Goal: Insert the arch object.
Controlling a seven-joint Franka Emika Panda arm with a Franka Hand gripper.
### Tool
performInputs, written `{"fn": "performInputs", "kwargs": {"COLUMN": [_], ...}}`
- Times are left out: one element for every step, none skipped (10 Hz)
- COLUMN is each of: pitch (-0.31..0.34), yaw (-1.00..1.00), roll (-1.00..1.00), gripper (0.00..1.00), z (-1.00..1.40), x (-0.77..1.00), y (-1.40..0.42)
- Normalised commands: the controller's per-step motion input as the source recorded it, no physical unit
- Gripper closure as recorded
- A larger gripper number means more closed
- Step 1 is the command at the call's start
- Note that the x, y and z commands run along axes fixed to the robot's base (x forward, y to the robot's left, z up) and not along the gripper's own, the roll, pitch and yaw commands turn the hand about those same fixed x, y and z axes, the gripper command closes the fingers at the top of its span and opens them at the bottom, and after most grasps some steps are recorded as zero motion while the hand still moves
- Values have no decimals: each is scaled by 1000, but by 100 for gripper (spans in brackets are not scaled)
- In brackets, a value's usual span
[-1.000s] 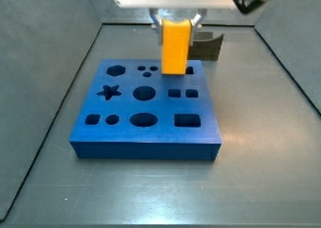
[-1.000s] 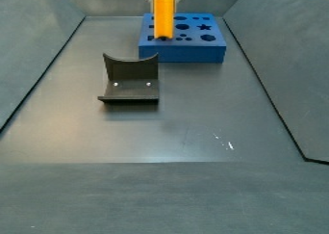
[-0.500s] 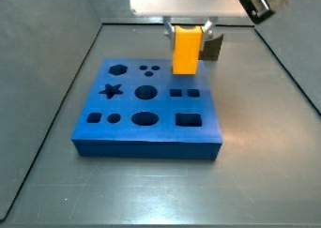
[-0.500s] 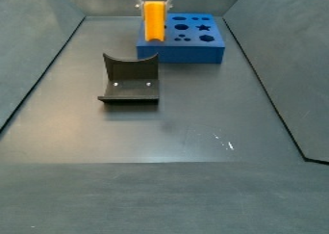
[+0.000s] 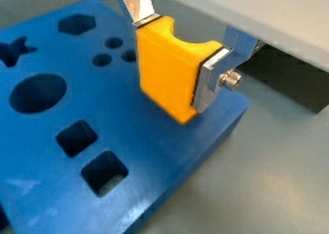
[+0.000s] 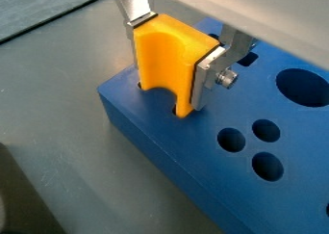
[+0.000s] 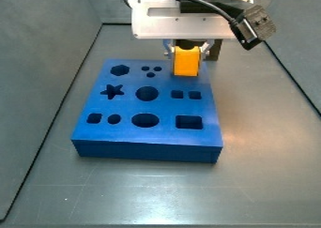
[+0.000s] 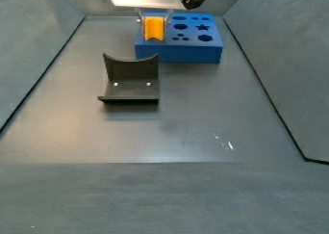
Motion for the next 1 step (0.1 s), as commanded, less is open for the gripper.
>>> {"fn": "performInputs", "kwargs": {"pitch": [0], "yaw": [0], "roll": [0], "gripper": [100], "z": [0], "x": [3], "y": [0]}}
